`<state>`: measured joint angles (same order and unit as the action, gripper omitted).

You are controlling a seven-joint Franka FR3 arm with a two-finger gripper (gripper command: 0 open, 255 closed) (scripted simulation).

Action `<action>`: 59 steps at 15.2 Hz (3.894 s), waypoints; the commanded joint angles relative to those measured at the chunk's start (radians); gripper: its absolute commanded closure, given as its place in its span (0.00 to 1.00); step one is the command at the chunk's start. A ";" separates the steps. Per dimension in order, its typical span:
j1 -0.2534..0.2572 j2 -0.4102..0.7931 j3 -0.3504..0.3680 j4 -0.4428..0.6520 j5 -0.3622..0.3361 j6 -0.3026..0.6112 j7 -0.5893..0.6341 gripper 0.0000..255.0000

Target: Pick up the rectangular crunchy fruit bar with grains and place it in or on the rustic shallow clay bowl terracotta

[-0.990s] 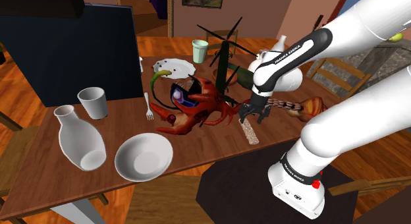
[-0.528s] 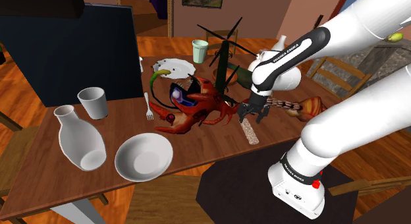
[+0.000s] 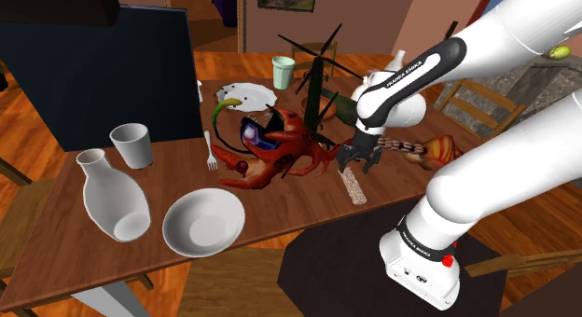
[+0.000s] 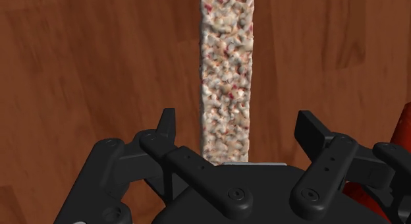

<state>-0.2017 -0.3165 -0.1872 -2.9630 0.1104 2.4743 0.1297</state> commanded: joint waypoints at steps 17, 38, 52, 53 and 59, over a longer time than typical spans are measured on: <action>0.072 0.166 -0.051 0.004 0.099 0.164 -0.116 1.00; -0.006 -0.058 -0.011 0.020 -0.017 -0.069 -0.023 1.00; 0.083 0.081 -0.103 -0.075 0.156 0.160 -0.168 0.00; 0.083 0.081 -0.103 -0.075 0.156 0.160 -0.168 0.00; 0.087 0.084 -0.105 -0.079 0.160 0.168 -0.170 1.00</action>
<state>-0.1143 -0.2386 -0.2932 -3.0339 0.2737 2.6690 -0.0397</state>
